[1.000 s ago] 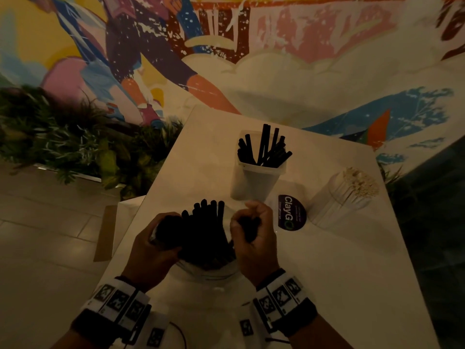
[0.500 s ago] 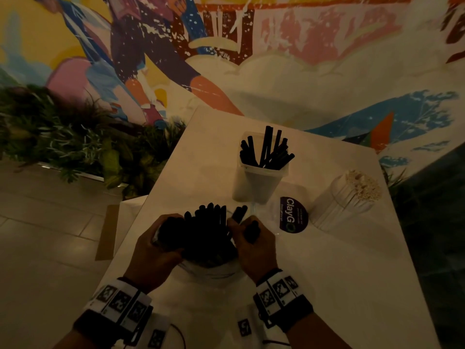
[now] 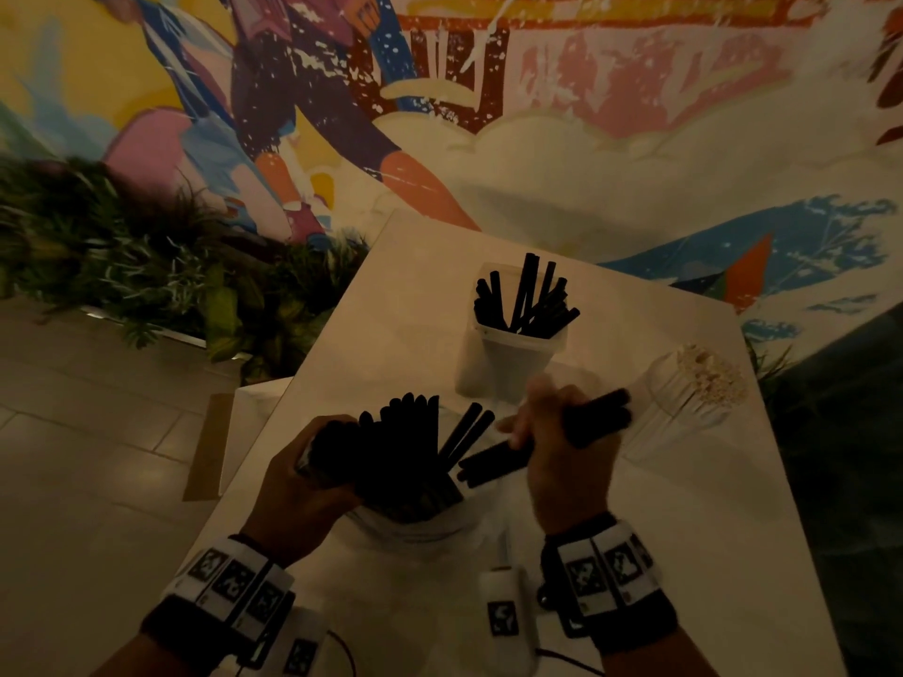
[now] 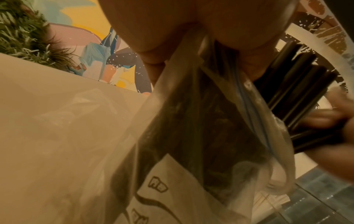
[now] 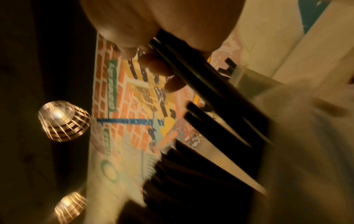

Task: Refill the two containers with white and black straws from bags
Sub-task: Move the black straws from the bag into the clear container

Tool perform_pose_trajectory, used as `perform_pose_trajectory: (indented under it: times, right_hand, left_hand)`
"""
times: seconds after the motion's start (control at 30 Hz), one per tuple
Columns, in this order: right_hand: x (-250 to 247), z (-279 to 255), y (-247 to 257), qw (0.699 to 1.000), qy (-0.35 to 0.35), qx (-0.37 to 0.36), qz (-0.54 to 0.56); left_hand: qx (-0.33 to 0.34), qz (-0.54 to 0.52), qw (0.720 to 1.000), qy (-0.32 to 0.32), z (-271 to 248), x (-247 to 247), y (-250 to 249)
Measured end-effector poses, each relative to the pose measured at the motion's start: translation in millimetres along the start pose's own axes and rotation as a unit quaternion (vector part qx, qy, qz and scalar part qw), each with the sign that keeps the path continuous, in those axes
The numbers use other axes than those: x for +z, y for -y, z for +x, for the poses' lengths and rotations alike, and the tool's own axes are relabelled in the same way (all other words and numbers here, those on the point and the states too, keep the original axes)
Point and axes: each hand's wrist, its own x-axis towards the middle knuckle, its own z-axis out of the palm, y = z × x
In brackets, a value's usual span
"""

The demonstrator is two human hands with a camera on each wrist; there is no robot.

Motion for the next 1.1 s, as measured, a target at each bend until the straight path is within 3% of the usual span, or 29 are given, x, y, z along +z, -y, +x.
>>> perform_pose_trajectory:
  times: [0.2, 0.3, 0.43, 0.53, 0.73, 0.9, 0.97, 1.1]
  right_hand:
    - [0, 42, 80, 0.986, -0.007, -0.092, 0.136]
    - [1, 72, 103, 0.976, -0.033, -0.157, 0.147]
    - [6, 107, 106, 0.966, -0.070, -0.181, 0.170]
    - [12, 128, 85, 0.969, -0.098, -0.161, 0.157]
    - [19, 149, 12, 0.992, -0.109, -0.014, -0.056]
    - [10, 170, -8, 0.967, -0.108, 0.040, -0.226]
    - [4, 175, -14, 0.930, -0.087, 0.048, -0.354]
    - [-8, 170, -30, 0.822, 0.014, 0.097, -0.560]
  left_hand:
    - [-0.002, -0.001, 1.000, -0.005, 0, 2, -3]
    - [-0.001, 0.005, 1.000, -0.007, -1, 3, -4]
    - [0.007, -0.002, 1.000, -0.009, -3, 3, -4]
    - [0.004, 0.004, 1.000, -0.017, -3, 3, -4]
    - [-0.006, 0.012, 1.000, -0.008, -1, 3, -2]
    - [-0.007, 0.008, 1.000, -0.016, -1, 2, -1]
    - [-0.009, -0.001, 1.000, -0.016, 0, 2, 0]
    - [-0.012, 0.002, 1.000, -0.014, 0, 1, 0]
